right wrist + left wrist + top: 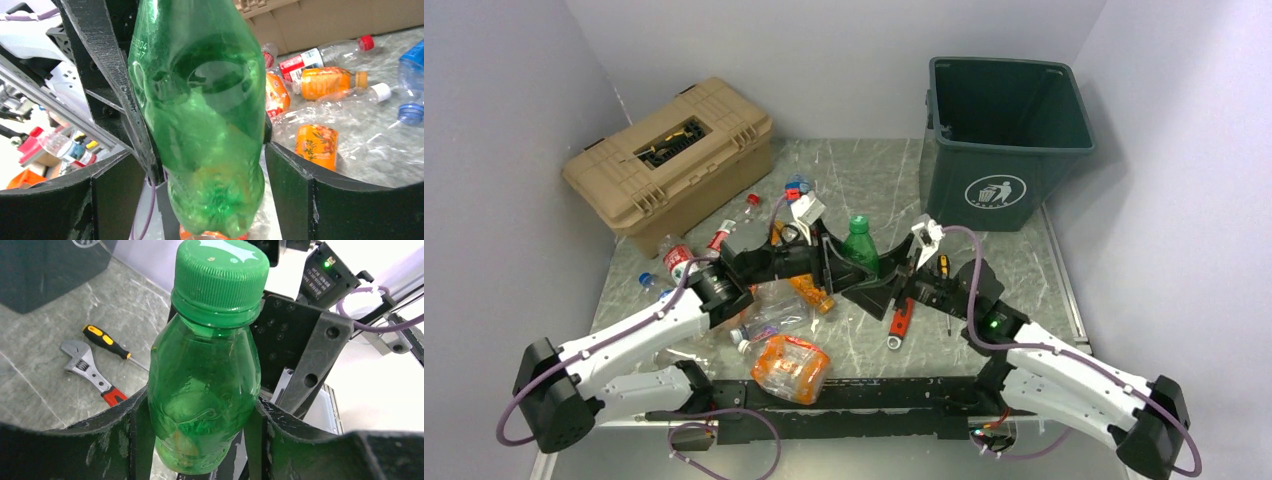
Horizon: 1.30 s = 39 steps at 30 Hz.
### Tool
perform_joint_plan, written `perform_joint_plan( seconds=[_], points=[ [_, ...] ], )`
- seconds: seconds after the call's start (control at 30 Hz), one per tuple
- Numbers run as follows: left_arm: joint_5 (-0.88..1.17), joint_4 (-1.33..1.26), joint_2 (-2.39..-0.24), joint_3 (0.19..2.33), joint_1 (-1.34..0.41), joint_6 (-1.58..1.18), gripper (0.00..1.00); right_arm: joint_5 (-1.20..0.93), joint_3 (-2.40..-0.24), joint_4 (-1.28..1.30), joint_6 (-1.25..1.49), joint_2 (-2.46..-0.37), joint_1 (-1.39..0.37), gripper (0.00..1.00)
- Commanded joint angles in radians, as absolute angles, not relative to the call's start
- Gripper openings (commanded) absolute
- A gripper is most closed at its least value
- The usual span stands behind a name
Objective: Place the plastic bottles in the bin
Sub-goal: Pick up the plastic bottle at the center of the board.
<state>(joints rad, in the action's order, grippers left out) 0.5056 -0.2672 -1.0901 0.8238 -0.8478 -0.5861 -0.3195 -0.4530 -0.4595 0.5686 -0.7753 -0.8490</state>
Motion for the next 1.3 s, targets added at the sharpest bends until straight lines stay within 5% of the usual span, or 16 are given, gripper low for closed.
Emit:
perform_joint_plan(
  seconds=[0.0,0.2,0.53,0.9,1.07,1.27],
  points=[
    [0.425,-0.279,-0.989,0.810,-0.851,-0.545,0.24,-0.305,-0.633,-0.116,0.403,-0.713,-0.853,0.90],
    [0.342,-0.151,-0.909,0.824,-0.850,-0.449,0.15,-0.192,-0.884,0.347,0.177,-0.692,-0.853,0.91],
    [0.422,0.160,-0.927,0.969,-0.851,-0.198,0.09,-0.096,-1.284,0.403,0.287,-0.900,-0.853,0.81],
    [0.446,0.136,-0.915,0.958,-0.852,-0.203,0.09,-0.223,-1.353,0.415,0.332,-1.039,-0.853,0.83],
    [0.454,0.130,-0.925,0.965,-0.851,-0.211,0.09,-0.247,-1.329,0.369,0.358,-1.048,-0.854,0.71],
    [0.444,0.123,-0.921,0.963,-0.851,-0.213,0.09,-0.284,-1.321,0.371,0.367,-1.073,-0.860,0.67]
  ],
)
